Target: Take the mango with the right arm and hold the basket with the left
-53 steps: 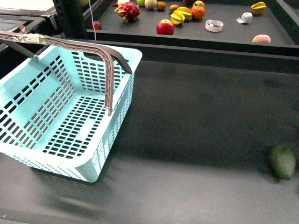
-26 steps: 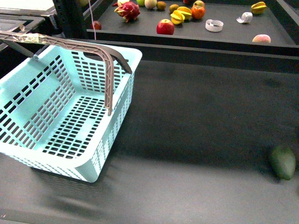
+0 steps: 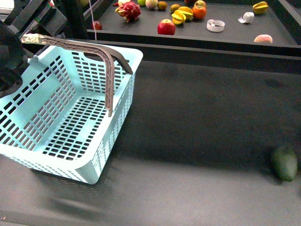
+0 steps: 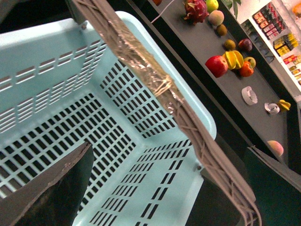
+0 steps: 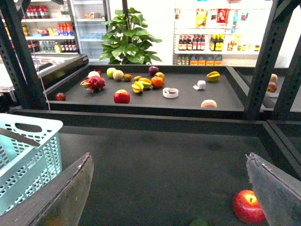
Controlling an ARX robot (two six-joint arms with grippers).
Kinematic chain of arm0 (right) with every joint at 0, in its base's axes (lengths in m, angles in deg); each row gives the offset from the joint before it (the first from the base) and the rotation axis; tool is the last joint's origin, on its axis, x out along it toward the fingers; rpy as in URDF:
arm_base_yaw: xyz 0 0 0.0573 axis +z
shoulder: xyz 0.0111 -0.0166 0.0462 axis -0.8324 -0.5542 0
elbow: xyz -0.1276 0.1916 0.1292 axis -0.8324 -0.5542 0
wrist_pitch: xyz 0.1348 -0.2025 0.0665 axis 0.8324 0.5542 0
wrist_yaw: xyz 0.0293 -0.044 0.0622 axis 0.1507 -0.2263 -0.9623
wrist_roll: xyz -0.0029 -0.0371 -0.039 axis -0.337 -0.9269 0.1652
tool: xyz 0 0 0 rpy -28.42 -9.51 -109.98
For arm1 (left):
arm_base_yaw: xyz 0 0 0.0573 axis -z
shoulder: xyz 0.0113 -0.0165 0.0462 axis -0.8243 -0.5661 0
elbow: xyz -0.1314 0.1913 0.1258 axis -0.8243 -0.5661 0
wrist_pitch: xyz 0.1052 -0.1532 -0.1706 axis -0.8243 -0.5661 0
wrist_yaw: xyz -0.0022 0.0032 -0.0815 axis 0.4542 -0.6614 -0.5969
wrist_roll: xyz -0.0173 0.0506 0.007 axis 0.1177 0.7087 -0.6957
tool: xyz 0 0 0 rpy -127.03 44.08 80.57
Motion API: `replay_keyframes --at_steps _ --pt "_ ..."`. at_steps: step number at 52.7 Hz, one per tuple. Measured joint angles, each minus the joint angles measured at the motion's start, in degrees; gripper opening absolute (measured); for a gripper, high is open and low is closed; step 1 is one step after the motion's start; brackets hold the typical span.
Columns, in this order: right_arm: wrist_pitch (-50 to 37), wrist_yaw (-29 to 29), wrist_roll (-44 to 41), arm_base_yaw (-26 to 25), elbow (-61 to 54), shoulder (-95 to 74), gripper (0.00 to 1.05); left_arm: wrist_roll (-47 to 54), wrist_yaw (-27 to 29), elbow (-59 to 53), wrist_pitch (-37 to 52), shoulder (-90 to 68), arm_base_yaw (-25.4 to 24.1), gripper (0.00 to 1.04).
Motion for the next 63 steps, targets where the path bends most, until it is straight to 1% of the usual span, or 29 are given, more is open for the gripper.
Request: replay_keyframes --at_steps 15,27,37,42,44,54,55,60,61,63 --pt "0.0 0.0 0.0 0.0 0.0 0.0 0.97 -3.9 -1.5 12.4 -6.4 -7.6 -0.4 0.99" --pt "0.0 0.0 0.0 0.0 0.0 0.0 0.97 -7.3 -1.7 17.2 -10.3 -13.1 -2.0 0.99" --pt "0.0 0.0 0.0 0.0 0.0 0.0 0.97 -9.7 -1.9 19.0 -9.7 -15.5 -3.8 0.99" --pt "0.0 0.0 0.0 0.0 0.0 0.0 0.97 -10.8 -2.9 19.5 -9.0 -15.5 -4.7 0.98" --pt "0.0 0.0 0.0 0.0 0.0 0.0 0.97 -11.0 -3.1 19.7 -9.0 -15.5 -5.0 0.95" --pt "0.0 0.0 0.0 0.0 0.0 0.0 0.97 -11.1 -4.3 21.9 -11.9 -15.5 -5.8 0.59" --pt "0.0 0.0 0.0 0.0 0.0 0.0 0.97 -11.2 -4.4 22.0 -12.1 -15.6 -5.8 0.57" --pt "0.0 0.0 0.0 0.0 0.0 0.0 0.97 -11.7 -4.9 22.3 -13.0 -15.7 -5.8 0.39" --pt "0.0 0.0 0.0 0.0 0.0 0.0 0.97 -11.7 -4.9 22.3 -13.0 -15.8 -5.8 0.38" --pt "0.0 0.0 0.0 0.0 0.0 0.0 0.97 -12.8 -5.1 22.3 -13.0 -15.8 -5.7 0.31"
